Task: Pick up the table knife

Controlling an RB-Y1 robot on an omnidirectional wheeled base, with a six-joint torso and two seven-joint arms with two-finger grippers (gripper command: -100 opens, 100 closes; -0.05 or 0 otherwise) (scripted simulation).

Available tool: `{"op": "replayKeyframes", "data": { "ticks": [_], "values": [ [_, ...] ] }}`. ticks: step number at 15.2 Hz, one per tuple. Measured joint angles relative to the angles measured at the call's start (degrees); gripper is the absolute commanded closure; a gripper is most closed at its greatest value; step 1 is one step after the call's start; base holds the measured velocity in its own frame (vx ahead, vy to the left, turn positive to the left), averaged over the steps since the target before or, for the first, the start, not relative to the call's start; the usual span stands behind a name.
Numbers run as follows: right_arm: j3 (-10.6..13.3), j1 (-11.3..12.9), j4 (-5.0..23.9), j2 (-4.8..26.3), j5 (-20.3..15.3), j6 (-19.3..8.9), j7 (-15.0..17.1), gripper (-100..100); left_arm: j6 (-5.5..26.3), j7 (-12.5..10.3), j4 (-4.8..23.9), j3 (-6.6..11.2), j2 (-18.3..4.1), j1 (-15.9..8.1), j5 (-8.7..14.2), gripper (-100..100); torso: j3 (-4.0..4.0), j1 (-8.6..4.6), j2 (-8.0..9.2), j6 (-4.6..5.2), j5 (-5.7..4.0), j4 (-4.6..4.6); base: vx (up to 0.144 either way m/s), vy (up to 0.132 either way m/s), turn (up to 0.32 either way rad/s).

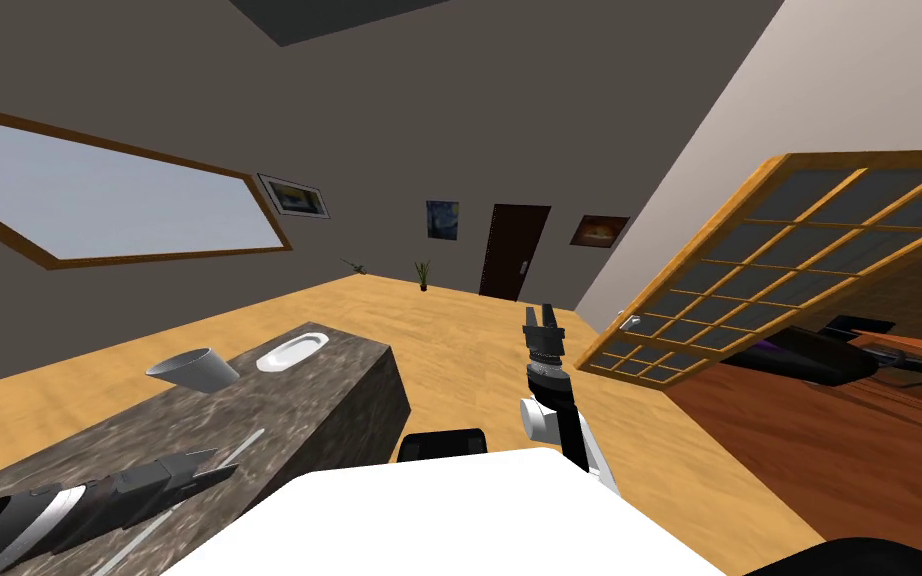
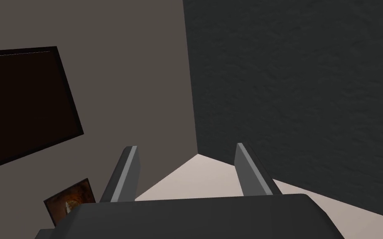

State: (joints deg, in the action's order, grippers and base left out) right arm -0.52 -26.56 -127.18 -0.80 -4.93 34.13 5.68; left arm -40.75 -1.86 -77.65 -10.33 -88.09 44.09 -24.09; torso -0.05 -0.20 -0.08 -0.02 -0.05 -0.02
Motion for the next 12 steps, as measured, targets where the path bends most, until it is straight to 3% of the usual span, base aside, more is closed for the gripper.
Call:
{"op": "replayKeyframes", "data": {
  "ticks": [1,2,4,7,8,9,12],
  "values": [
    [0.00,0.00,0.00,0.00,0.00,0.00,0.00,0,-0.23,-0.04,0.84,-0.50,-0.71,0.04,-0.34,-100,0.00,0.00,0.01,0.02,0.00,0.00,0.017,-0.045,-0.132],
    [0.01,0.01,0.00,0.00,0.00,0.00,0.00,0,-1.15,-0.21,3.13,-2.12,-1.20,-1.12,-1.38,-100,-0.01,-0.02,-0.01,0.03,0.00,0.00,0.017,-0.046,-0.112],
    [0.00,0.00,0.00,0.00,0.00,0.00,0.00,0,-1.18,0.09,2.98,-1.77,-2.66,1.19,-1.16,-100,0.00,-0.04,0.00,0.00,-0.01,0.00,0.006,-0.040,-0.071],
    [0.01,0.01,0.00,0.00,0.00,0.00,0.00,0,-1.21,0.19,4.19,-2.99,-5.60,4.13,-1.75,-100,0.00,-0.15,0.01,0.04,-0.03,0.00,0.010,-0.064,-0.118],
    [0.01,0.00,0.00,0.00,0.00,0.00,0.00,0,-1.33,-0.08,5.12,-4.16,-5.88,3.55,-2.61,-100,0.00,-0.15,0.01,0.02,-0.02,0.00,0.010,-0.054,-0.065],
    [0.00,0.00,0.00,0.00,0.00,0.00,0.00,0,-1.55,-0.04,5.68,-4.57,-6.57,4.44,-2.73,-100,0.01,-0.13,0.02,0.00,-0.03,0.00,0.005,-0.030,-0.019],
    [0.00,0.00,0.00,0.00,0.00,0.00,0.00,0,-1.12,0.65,5.91,-4.83,-5.40,5.11,-2.75,-100,0.01,0.11,0.01,0.02,0.04,0.00,0.023,0.011,-0.103]
  ]
}}
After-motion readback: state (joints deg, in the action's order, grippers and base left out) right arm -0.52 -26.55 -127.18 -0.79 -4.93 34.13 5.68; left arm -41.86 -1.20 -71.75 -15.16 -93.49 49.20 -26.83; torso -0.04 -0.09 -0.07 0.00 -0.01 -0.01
